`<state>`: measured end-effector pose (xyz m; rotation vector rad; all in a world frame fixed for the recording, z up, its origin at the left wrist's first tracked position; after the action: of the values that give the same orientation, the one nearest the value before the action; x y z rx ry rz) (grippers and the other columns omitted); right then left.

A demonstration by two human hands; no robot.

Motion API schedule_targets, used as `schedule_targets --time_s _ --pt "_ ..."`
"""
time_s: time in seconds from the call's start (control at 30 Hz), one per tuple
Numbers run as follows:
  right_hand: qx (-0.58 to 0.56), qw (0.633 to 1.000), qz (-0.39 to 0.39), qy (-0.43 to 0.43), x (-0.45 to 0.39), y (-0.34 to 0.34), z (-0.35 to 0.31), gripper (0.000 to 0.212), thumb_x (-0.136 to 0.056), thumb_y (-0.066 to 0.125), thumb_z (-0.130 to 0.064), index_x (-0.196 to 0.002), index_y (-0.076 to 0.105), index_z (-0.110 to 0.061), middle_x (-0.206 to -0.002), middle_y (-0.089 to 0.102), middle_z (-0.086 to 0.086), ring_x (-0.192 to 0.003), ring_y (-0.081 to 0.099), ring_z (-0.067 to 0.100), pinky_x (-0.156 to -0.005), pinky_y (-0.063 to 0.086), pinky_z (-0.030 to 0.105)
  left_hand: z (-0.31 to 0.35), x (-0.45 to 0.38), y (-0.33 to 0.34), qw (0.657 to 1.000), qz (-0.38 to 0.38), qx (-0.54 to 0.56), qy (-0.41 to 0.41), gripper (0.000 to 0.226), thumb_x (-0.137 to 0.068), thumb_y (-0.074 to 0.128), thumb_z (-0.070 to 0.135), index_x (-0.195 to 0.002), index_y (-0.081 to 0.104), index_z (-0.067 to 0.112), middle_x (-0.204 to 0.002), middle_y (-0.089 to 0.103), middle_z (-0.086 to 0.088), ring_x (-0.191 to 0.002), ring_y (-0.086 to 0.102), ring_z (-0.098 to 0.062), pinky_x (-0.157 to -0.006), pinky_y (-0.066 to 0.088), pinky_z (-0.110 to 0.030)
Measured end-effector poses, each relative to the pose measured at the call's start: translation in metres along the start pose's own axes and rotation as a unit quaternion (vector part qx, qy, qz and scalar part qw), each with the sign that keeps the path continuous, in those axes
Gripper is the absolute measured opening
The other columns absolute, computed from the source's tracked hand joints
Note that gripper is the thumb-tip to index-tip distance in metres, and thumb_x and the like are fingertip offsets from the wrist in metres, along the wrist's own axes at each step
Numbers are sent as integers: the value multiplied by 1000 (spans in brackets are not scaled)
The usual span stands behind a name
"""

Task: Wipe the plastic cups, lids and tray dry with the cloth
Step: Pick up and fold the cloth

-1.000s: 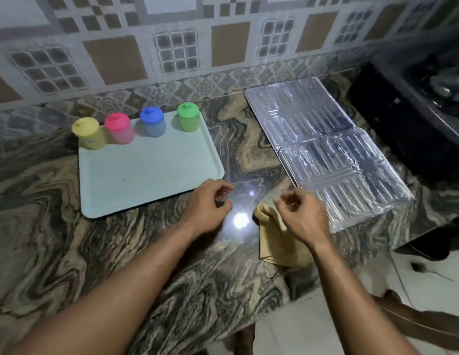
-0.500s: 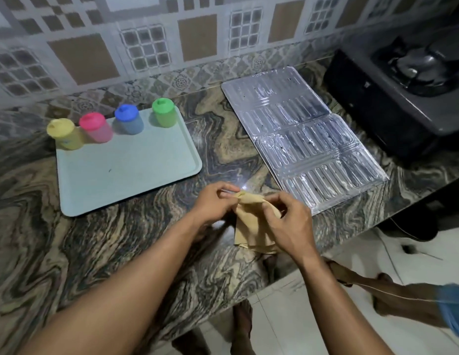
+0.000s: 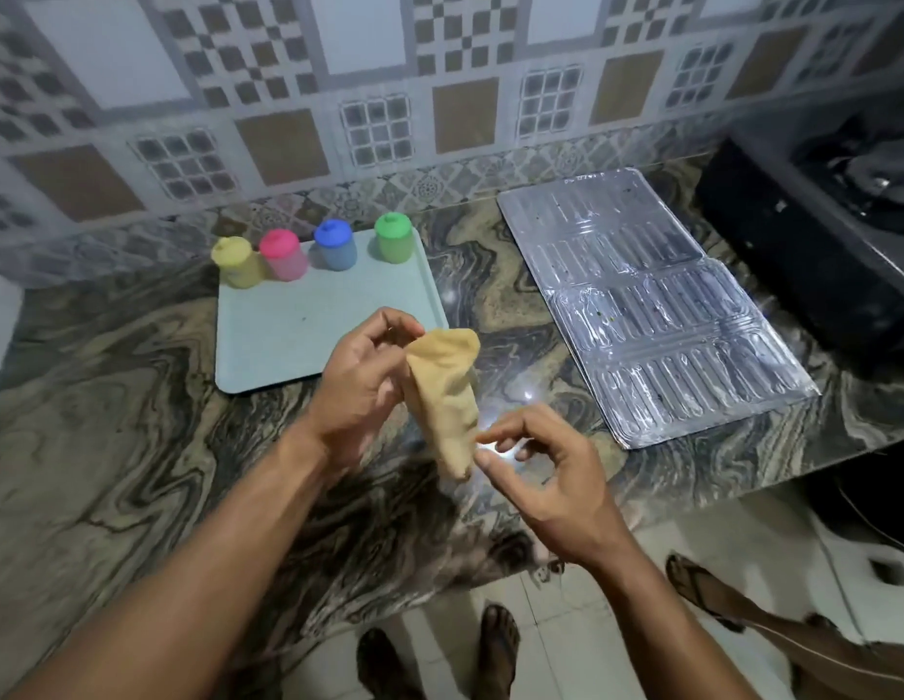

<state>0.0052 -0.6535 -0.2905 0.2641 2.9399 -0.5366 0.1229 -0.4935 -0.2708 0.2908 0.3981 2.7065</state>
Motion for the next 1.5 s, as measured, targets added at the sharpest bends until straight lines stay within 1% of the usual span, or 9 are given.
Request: schedule_targets --time_s 0.17,0.37,0.5,0.63,0.9,1.0,1.17,1.37,1.5 --pt "-99 992 50 57 -18 2 -1 12 -93 69 -32 -96 77 -24 -89 76 -7 -84 71 8 -76 52 19 23 22 -26 999 37 33 1 30 -71 44 -3 -90 58 15 -74 49 -3 -60 42 -14 -51 34 -25" --pt "-136 989 -59 30 -33 47 -31 16 -94 78 -25 -110 76 -22 -99 78 -3 -91 73 10 -80 53 15 28 54 -37 997 71 20 27 27 -71 45 -3 -89 56 13 -72 48 -3 -58 42 -14 -49 37 -23" --pt "-193 973 -117 38 -41 76 -43 22 -91 83 -25 -91 69 -7 -87 76 15 -79 70 22 -75 55 35 28 77 -47 991 108 -53 64 19 -75 53 -3 -89 57 9 -73 52 -4 -62 45 -13 -52 39 -22" --pt "-229 953 -196 22 -52 99 -75 16 -88 77 -22 -86 63 -15 -80 63 7 -78 56 17 -73 45 34 32 106 -63 978 124 -130 109 23 -73 60 -4 -93 60 8 -77 58 0 -73 52 -11 -63 44 -21" --pt "-200 884 -416 -80 -52 139 -173 9 -80 66 -5 -80 60 -12 -74 59 0 -70 53 9 -67 43 18 72 152 -96 942 157 -238 177 52 -89 42 13 -139 59 18 -147 52 -4 -140 47 -14 -97 50 -20" --pt "-217 859 -456 -84 -51 160 -201 17 -80 74 -10 -81 57 -7 -79 54 14 -75 47 22 -66 39 29 87 161 -106 947 108 -259 159 48 -83 45 25 -123 65 9 -127 63 -4 -123 58 -20 -97 50 -36" --pt "-238 832 -494 -78 -49 193 -229 34 -82 86 -14 -79 54 -3 -76 53 15 -74 48 23 -64 39 35 110 190 -129 976 76 -143 147 24 -71 59 29 -88 53 14 -75 48 1 -67 42 -12 -58 33 -28" --pt "-238 819 -516 -86 -43 240 -256 25 -83 77 9 -86 58 -8 -73 67 2 -70 66 12 -72 54 22 153 233 -166 948 138 -249 145 23 -93 61 24 -97 63 1 -72 58 9 -64 51 -4 -54 39 -17" --pt "-237 833 -492 -87 -51 265 -265 28 -82 81 -2 -106 65 -7 -83 72 9 -80 72 16 -80 59 28 184 268 -199 915 179 -317 172 20 -98 59 20 -84 64 7 -72 58 5 -67 52 -5 -64 41 -17"
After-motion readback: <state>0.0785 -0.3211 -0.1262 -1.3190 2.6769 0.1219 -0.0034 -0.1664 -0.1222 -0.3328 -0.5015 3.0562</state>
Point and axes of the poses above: each hand's wrist, its own x-axis away from the middle knuckle, its own y-axis out of the palm, z = x × y, the point moved 9 cm from there along -x, towards the middle knuckle
